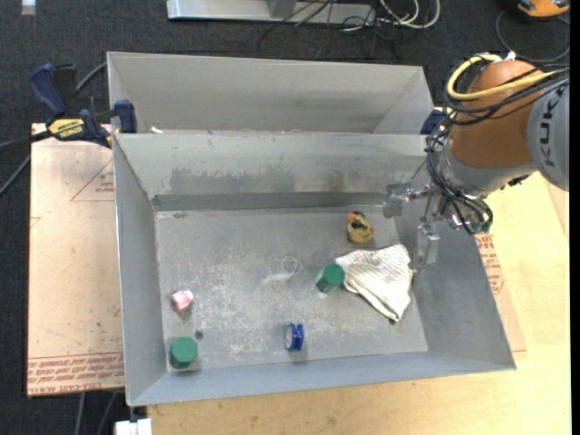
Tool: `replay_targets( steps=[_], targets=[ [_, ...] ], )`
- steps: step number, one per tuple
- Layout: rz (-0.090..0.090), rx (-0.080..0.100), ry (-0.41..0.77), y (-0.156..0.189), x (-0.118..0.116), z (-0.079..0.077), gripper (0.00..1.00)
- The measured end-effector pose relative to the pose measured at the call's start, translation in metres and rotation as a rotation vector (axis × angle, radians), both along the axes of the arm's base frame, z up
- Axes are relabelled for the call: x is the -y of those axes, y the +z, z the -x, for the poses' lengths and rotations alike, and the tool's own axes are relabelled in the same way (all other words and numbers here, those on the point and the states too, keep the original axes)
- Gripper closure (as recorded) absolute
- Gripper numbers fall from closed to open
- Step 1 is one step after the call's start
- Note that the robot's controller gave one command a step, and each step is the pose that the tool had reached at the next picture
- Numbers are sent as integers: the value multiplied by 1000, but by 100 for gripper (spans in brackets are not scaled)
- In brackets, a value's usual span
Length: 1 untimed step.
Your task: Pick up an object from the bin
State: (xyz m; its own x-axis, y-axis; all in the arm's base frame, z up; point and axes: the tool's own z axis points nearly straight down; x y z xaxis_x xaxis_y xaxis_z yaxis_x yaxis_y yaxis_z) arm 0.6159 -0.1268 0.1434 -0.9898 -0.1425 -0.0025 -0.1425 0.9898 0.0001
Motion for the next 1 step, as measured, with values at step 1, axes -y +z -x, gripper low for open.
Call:
replay_targets(
  steps=[1],
  targets=[
    [-2,-2,-29,-72,-28,23,0]
  ],
)
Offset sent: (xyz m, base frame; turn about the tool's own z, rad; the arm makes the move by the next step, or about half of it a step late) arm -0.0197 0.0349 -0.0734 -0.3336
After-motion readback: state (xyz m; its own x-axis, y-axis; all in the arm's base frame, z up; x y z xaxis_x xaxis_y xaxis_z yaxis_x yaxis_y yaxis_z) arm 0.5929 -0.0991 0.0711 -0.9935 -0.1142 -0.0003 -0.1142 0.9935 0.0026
